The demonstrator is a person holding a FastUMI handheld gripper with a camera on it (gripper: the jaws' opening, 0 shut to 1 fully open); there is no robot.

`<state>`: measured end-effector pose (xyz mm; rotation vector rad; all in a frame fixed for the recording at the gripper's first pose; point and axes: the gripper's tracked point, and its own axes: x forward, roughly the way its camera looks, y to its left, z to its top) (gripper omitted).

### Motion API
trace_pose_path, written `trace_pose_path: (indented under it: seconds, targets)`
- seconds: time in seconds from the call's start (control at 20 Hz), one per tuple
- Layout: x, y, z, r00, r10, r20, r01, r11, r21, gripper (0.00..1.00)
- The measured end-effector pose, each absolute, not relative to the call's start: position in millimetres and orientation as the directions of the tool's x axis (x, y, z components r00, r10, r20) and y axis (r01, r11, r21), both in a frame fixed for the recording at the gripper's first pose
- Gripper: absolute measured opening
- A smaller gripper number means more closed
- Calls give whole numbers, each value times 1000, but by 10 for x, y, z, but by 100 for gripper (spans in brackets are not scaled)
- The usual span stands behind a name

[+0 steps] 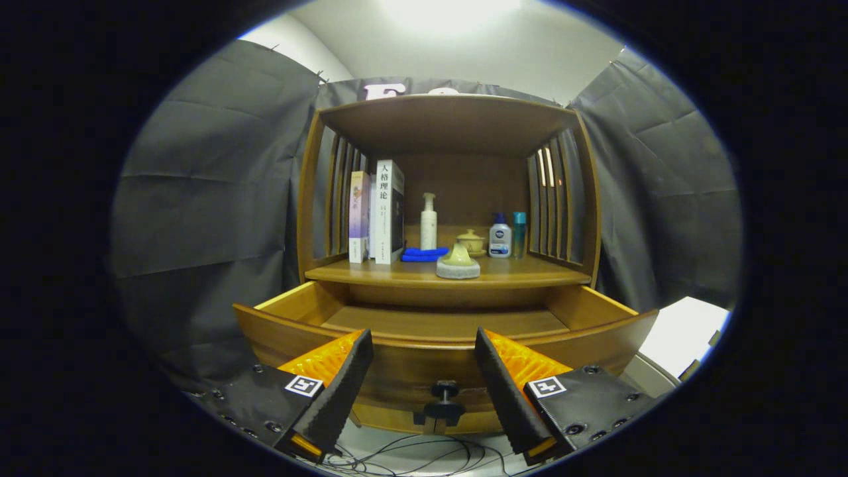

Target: Pull open the drawer, take out the items inside it, and place them on the countertop above the cabinet.

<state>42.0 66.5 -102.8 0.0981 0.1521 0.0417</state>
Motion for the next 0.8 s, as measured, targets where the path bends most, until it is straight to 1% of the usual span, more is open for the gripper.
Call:
trace_pose_path:
  seconds: [0.15,0.4,0.8]
  targets:
    - [453,595,-1222,984,20,-176,4,991,134,97]
    - [557,523,-1456,972,14,-236,18,991,132,97]
    - [603,473,-1411,978,-12,-210,39,992,123,96]
